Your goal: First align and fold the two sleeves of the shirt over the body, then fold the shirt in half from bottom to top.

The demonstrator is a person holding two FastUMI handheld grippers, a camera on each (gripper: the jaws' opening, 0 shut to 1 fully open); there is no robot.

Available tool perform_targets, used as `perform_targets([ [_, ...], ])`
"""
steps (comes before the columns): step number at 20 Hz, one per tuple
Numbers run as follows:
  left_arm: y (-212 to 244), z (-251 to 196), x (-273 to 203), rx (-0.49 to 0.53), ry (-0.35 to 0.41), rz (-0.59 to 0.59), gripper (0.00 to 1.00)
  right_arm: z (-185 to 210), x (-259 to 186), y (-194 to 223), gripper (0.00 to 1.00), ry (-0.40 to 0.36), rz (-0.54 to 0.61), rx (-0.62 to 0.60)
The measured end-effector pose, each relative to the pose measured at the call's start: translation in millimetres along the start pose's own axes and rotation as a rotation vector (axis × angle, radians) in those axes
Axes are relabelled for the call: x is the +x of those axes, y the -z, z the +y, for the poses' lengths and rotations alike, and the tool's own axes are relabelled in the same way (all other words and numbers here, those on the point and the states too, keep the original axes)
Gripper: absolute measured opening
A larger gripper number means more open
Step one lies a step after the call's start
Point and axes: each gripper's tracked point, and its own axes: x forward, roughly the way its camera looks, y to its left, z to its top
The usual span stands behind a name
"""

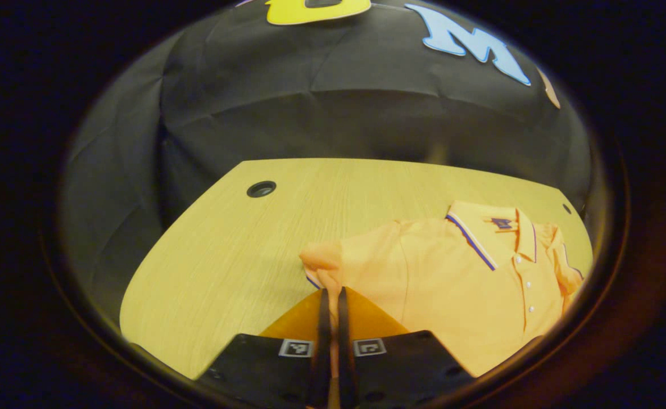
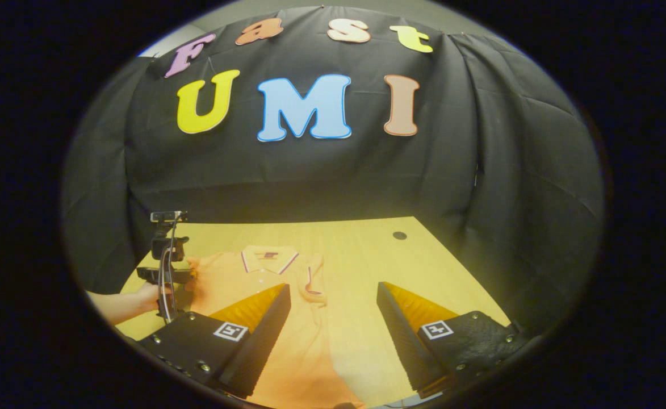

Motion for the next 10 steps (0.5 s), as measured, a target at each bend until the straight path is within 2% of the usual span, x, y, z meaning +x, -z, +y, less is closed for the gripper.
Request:
perform_targets([
  [1, -2, -1, -2, 0.007, -0.003, 0.001, 0.06, -3, -1, 1, 0.95, 0.006, 0.005, 0.003],
  [5, -27, -15, -17, 0.023, 0.013, -0.063, 0.06, -14, -3, 6, 0.95, 0.028, 0.007, 0.022],
  [10, -51, -50, -37, 0.074, 0.074, -0.114, 0.06, -17, -3, 12, 0.94, 0.038, 0.016, 0.049],
])
